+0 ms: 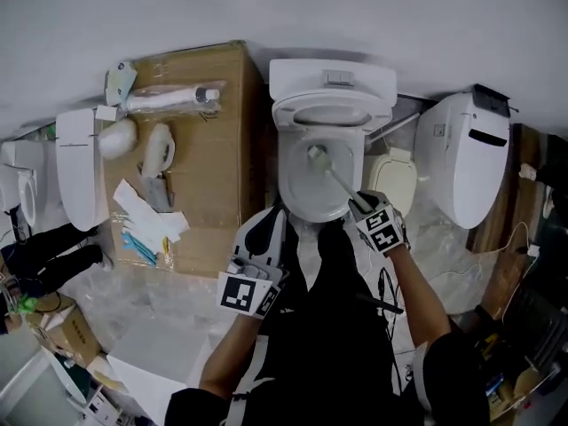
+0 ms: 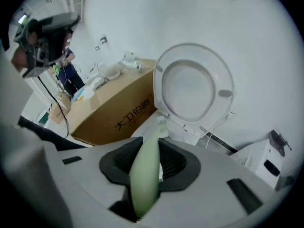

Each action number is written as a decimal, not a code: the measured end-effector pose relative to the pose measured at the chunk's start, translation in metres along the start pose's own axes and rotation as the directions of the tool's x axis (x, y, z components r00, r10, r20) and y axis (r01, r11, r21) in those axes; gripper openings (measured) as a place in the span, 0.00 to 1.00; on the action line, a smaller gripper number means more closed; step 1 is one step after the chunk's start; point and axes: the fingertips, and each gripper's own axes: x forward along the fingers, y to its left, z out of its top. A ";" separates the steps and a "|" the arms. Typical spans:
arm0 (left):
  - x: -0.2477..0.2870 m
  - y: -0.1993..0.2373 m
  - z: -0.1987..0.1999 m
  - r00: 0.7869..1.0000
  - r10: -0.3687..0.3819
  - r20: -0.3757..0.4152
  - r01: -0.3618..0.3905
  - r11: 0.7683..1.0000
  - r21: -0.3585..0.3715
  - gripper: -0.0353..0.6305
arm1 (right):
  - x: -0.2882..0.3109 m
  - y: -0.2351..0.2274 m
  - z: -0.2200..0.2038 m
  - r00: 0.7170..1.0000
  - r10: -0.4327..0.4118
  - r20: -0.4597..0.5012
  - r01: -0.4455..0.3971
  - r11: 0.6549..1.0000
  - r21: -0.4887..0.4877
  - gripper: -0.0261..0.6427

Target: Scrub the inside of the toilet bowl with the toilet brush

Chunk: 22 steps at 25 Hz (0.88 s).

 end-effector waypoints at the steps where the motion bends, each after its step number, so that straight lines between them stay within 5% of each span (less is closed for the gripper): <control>1: 0.000 -0.004 0.008 1.000 0.002 0.008 -0.002 1.000 0.016 0.06 | -0.022 0.004 0.007 0.999 -0.002 0.037 0.001 1.000 0.028 0.21; 6: 0.010 -0.025 0.052 0.998 -0.020 0.066 0.015 0.997 0.076 0.06 | -0.119 0.012 0.044 0.968 -0.051 0.244 0.025 0.994 0.109 0.21; 12: 0.005 -0.067 0.095 0.992 -0.058 0.115 0.042 0.990 0.132 0.06 | -0.226 0.020 0.075 0.877 -0.132 0.462 0.032 0.975 0.218 0.21; 18: 0.004 -0.103 0.120 0.983 -0.096 0.155 0.067 0.981 0.181 0.07 | -0.291 0.020 0.087 0.779 -0.214 0.590 0.039 0.954 0.296 0.21; 22: 0.002 -0.112 0.120 0.982 -0.095 0.162 0.064 0.980 0.187 0.07 | -0.304 0.015 0.085 0.749 -0.253 0.612 0.056 0.945 0.323 0.21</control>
